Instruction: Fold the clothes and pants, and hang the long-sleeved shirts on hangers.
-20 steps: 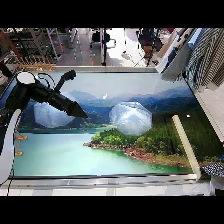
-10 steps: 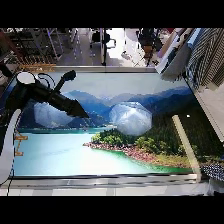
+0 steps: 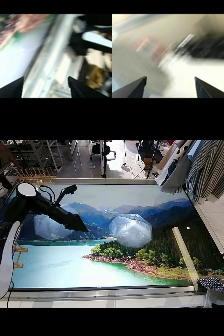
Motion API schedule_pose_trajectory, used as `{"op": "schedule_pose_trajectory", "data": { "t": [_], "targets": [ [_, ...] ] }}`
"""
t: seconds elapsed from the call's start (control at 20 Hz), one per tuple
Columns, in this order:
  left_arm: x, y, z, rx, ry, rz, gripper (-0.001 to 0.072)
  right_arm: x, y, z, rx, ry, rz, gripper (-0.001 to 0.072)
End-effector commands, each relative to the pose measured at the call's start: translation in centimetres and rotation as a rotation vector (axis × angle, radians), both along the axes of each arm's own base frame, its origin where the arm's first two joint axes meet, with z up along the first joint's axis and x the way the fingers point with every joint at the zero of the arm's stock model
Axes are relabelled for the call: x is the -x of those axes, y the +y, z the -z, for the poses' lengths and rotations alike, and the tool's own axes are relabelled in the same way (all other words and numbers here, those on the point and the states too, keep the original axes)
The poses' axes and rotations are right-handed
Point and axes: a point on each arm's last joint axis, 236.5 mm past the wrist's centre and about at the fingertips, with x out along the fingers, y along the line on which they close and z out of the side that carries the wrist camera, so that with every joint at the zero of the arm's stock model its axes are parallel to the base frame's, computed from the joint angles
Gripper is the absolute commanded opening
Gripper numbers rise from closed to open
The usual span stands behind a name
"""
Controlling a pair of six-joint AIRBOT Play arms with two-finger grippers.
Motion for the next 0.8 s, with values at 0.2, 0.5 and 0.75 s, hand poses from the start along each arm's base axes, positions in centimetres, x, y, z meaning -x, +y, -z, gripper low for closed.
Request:
{"op": "schedule_pose_trajectory", "data": {
  "t": [0.2,0.5,0.75],
  "targets": [
    [-8.4,24.9,-6.8,-0.900,-0.574,-0.860,0.0555,-11.0,24.7,25.7,-0.239,0.768,-1.001,0.0494],
    [-8.0,25.1,-11.3,-0.821,-0.701,-0.943,0.0554,-20.0,25.5,28.5,0.302,0.675,-0.883,0.0027],
    [-8.1,25.1,-11.2,-0.823,-0.698,-0.941,0.0554,-20.4,25.8,27.2,0.296,0.616,-0.875,0.0024]
  ]
}}
